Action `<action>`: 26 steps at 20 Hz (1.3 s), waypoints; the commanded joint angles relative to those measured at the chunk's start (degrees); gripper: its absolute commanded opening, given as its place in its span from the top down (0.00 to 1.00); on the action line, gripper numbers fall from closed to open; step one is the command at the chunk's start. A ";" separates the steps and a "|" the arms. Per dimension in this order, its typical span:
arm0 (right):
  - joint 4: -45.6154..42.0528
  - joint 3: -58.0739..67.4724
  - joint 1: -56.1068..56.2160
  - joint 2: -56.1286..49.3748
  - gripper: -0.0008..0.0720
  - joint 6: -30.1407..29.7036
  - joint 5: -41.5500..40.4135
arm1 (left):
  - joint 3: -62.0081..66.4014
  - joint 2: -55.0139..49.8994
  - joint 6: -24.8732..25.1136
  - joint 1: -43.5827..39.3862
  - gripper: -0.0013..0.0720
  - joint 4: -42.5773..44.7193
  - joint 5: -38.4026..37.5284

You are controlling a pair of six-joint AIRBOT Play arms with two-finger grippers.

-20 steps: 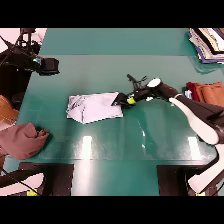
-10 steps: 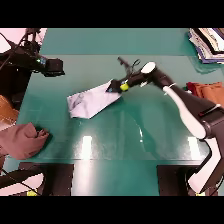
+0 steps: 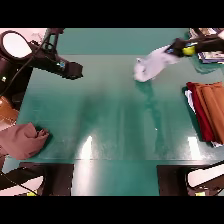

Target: Fold the shirts.

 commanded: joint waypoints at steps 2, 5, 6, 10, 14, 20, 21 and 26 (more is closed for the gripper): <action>-1.01 0.76 -15.74 2.12 0.97 0.02 0.28 | -0.02 -0.02 -0.37 -4.57 0.95 0.02 4.26; -0.28 0.76 -22.38 2.14 0.97 -2.32 -0.72 | -0.02 -0.02 -0.46 -5.31 0.95 -1.40 4.81; -0.28 0.76 -24.24 2.14 0.97 -3.06 -1.07 | -0.02 -0.02 -0.52 -5.31 0.95 -1.42 4.79; 0.31 0.81 -29.16 2.16 0.97 -5.25 -1.31 | -0.02 -0.02 -0.52 -5.31 0.95 -1.40 5.42; 5.57 0.81 -32.44 3.13 0.97 -8.22 5.01 | -0.02 -0.02 -0.50 -5.31 0.95 -1.40 6.29; 5.22 0.74 -37.38 9.68 0.97 -8.35 16.20 | -0.02 -0.02 -0.33 -5.31 0.95 -1.38 6.32; 5.20 0.59 -38.21 10.56 0.97 -8.20 18.71 | -0.02 -0.02 -0.33 -5.31 0.95 -1.33 6.32; -5.18 -12.13 -42.36 20.46 0.97 -4.83 19.80 | -0.02 -0.02 -0.33 -5.31 0.95 -1.18 6.05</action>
